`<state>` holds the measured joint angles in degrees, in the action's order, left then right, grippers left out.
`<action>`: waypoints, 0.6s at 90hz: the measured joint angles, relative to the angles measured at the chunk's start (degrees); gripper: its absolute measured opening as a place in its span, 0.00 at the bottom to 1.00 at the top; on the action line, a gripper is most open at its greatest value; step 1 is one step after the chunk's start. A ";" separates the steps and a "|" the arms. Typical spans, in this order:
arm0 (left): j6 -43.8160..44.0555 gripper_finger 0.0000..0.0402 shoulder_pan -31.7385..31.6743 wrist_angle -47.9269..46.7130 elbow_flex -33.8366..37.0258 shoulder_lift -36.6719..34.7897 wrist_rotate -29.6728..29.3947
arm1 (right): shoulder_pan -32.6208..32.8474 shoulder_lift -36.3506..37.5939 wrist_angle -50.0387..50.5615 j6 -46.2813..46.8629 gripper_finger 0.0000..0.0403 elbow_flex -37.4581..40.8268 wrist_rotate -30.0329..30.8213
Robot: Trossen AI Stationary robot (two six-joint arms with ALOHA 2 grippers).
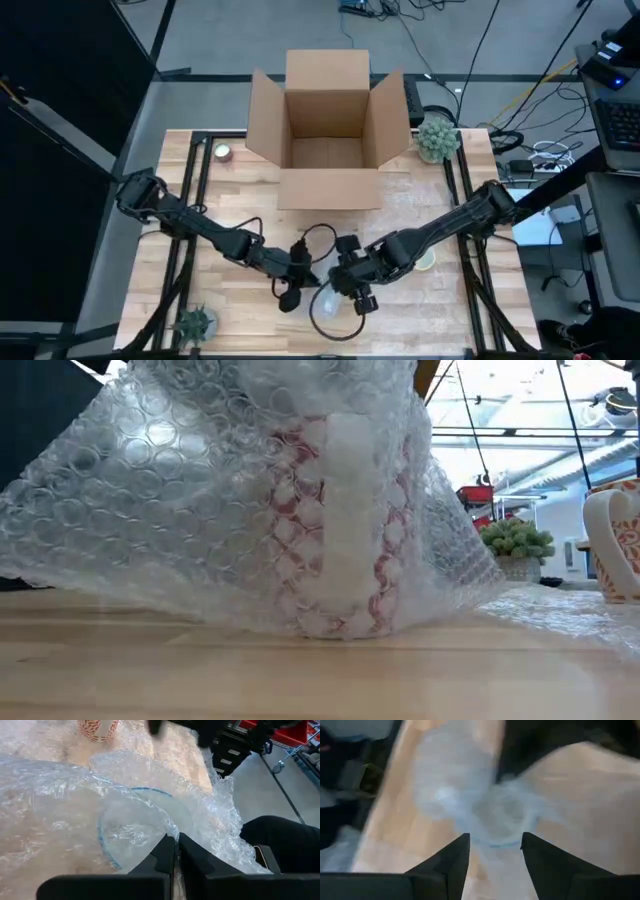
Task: Wrap mug
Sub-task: Wrap the red cup with the left transparent bubble wrap
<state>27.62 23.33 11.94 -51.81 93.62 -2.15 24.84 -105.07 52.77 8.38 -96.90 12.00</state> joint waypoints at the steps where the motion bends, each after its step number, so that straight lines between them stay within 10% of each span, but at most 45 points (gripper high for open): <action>1: 0.00 0.00 0.00 0.00 0.00 0.00 0.00 | -0.04 0.05 -0.19 -0.01 0.41 -0.01 0.87; 54: 0.26 0.00 0.04 -0.26 0.00 0.00 -0.04 | -1.69 -8.05 -6.19 -15.06 0.33 -0.03 6.97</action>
<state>27.88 23.38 11.68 -51.81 93.62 -2.20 23.15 -113.13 46.58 -6.68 -96.92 18.97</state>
